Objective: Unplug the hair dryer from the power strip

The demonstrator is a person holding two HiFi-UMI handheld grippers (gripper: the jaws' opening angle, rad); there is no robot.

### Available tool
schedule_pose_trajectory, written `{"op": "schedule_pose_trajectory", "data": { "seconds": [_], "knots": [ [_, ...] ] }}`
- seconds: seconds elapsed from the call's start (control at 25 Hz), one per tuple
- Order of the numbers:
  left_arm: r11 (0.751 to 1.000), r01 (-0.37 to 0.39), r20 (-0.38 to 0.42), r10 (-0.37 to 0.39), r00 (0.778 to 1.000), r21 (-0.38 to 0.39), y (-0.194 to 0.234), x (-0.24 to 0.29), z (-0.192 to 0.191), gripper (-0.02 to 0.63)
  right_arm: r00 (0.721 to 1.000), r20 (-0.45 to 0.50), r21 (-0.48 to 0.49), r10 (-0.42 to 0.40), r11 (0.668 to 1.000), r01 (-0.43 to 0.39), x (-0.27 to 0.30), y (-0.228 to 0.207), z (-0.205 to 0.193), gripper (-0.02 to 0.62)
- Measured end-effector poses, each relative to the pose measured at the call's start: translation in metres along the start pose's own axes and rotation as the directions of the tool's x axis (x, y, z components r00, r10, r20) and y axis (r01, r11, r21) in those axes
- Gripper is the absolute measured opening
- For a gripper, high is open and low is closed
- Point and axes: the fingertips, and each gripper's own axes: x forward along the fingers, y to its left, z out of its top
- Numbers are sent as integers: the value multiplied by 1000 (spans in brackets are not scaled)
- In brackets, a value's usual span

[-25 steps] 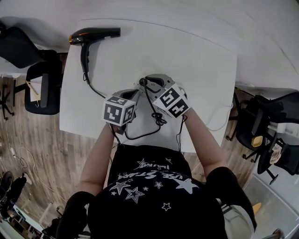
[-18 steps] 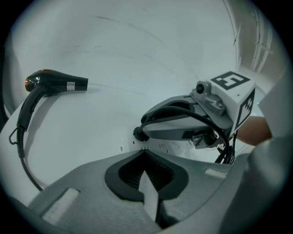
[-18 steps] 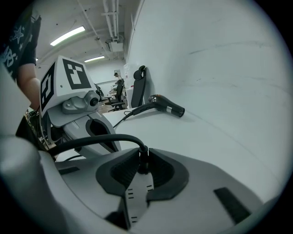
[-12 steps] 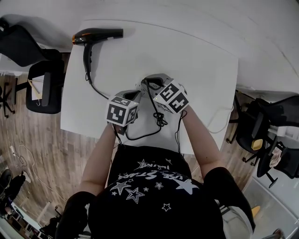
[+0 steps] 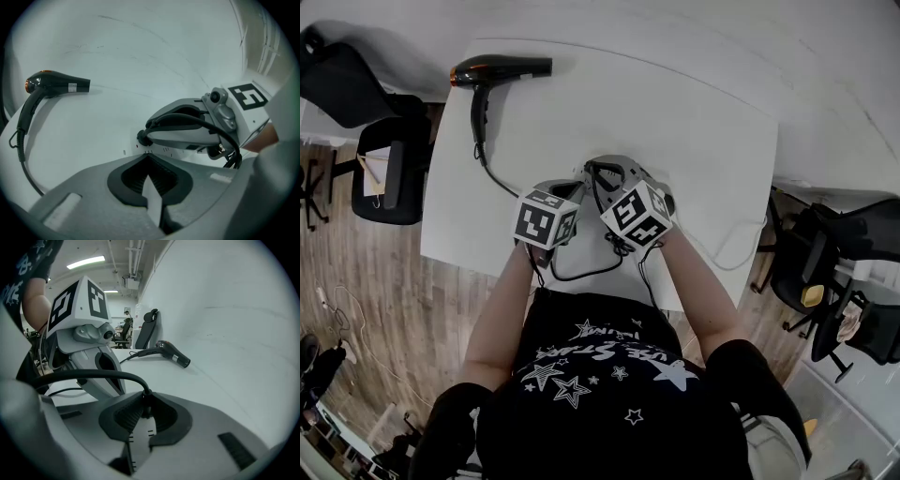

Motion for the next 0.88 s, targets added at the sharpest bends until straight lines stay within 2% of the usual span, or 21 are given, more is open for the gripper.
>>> {"op": "schedule_pose_trajectory", "data": {
  "seconds": [0.16,0.28,0.4,0.48,0.56,0.64,0.72,0.8,0.88],
  "knots": [
    [1000,-4,-12,4,1000,10,0,1,0,6,1000,-21,-6,11,1000,-11,2,0,-2,61],
    [1000,-9,-12,9,1000,14,0,1,1,6,998,-20,115,59,992,-56,3,-5,-4,61],
    [1000,-2,-8,2,1000,10,0,0,0,6,994,7,270,108,957,-105,4,-10,-7,63],
    [1000,1,-11,-1,1000,18,-1,1,1,6,993,19,315,117,942,-117,4,-13,-6,64],
    [1000,-3,-17,3,1000,28,0,1,1,6,996,-7,245,92,965,-88,3,-11,-4,61],
    [1000,-9,-15,10,1000,25,0,1,1,6,998,-30,95,50,994,-47,2,-6,0,61],
    [1000,-16,-10,16,1000,15,0,1,0,6,1000,-18,-10,17,1000,-17,0,-2,3,60],
    [1000,-19,-9,19,1000,12,0,1,0,6,1000,-2,-22,6,1000,-6,-1,-1,2,60],
    [1000,-16,-16,16,1000,7,0,2,1,6,1000,11,25,15,1000,-15,-1,-4,1,61]
  ]
}}
